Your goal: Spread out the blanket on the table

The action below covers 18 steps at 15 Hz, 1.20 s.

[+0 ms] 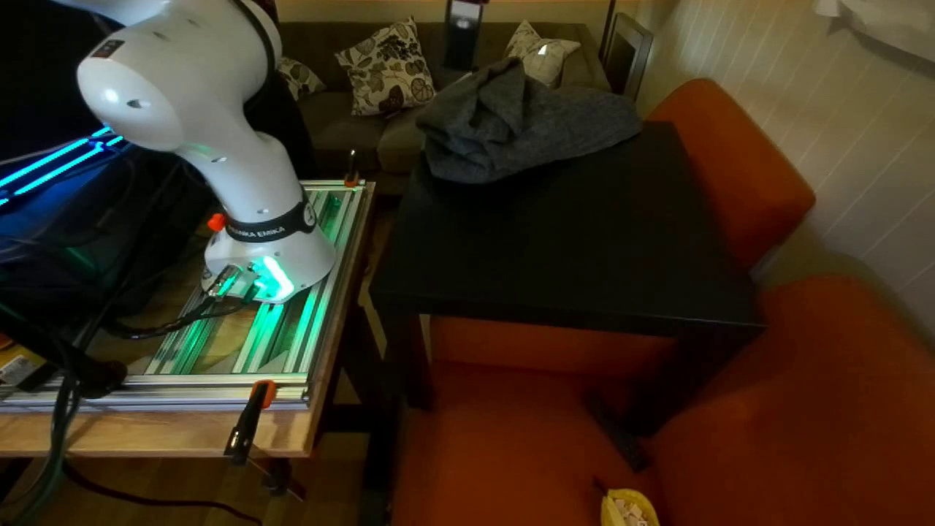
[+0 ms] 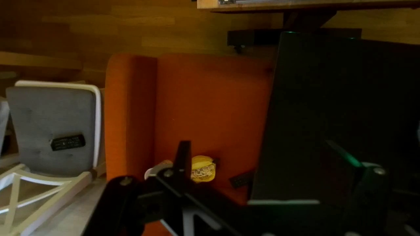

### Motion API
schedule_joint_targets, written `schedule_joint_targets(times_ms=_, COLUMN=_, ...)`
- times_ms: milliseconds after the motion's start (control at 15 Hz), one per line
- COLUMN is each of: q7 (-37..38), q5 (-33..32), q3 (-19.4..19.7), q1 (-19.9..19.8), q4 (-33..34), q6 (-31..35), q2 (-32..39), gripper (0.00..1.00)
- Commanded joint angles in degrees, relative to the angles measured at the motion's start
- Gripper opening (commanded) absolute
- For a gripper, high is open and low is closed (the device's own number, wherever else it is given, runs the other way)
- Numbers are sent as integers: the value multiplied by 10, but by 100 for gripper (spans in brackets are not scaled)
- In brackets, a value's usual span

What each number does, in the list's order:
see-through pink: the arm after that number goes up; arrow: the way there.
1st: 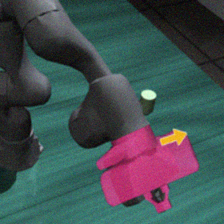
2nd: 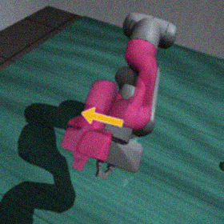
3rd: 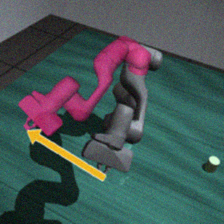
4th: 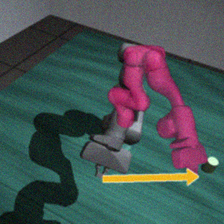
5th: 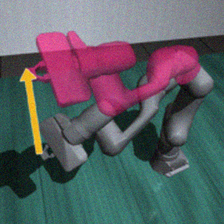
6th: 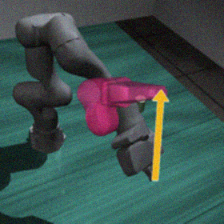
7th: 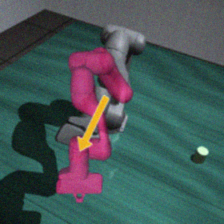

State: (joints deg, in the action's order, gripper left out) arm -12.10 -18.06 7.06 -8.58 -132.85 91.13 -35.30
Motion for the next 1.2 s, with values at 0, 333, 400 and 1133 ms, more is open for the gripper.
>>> schedule_joint_targets(times_ms=0, q7=-46, q5=7, q3=-11, q1=59, q4=33, q6=11, q2=56, gripper=100)
schedule_joint_targets(times_ms=333, q7=-105, q5=10, q3=-43, q1=127, q4=114, q6=42, q2=193, gripper=100)
schedule_joint_targets(times_ms=400, q7=-129, q5=15, q3=-43, q1=134, q4=127, q6=59, q2=217, gripper=100)
schedule_joint_targets(times_ms=1133, q7=-254, q5=53, q3=-47, q1=116, q4=138, q6=170, q2=281, gripper=100)
